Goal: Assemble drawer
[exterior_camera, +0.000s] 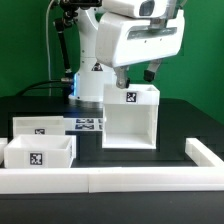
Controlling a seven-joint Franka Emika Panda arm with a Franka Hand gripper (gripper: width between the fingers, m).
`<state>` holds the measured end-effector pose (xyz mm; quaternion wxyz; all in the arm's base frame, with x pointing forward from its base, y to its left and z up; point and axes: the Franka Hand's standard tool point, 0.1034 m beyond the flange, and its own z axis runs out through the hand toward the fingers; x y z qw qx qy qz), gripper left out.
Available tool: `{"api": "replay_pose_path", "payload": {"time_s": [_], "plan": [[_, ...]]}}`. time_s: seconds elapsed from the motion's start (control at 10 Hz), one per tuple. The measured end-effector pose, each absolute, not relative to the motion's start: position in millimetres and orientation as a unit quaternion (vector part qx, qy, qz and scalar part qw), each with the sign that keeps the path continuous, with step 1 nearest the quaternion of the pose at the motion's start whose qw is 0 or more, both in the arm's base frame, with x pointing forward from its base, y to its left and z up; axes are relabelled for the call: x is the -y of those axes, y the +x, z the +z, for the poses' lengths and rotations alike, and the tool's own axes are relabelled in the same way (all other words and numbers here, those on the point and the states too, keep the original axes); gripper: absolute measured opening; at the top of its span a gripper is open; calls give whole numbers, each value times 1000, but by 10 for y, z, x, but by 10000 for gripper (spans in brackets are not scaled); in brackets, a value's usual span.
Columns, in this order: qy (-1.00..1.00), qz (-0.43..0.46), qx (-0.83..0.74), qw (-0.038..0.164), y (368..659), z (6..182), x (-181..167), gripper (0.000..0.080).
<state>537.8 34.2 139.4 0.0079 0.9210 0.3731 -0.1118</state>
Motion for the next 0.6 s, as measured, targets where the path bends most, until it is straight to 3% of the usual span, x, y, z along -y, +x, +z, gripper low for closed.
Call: {"api": "replay_pose_path", "payload": {"time_s": [0.6], "plan": [[926,-110,-361,8,5364,1402,-346,650]]}}
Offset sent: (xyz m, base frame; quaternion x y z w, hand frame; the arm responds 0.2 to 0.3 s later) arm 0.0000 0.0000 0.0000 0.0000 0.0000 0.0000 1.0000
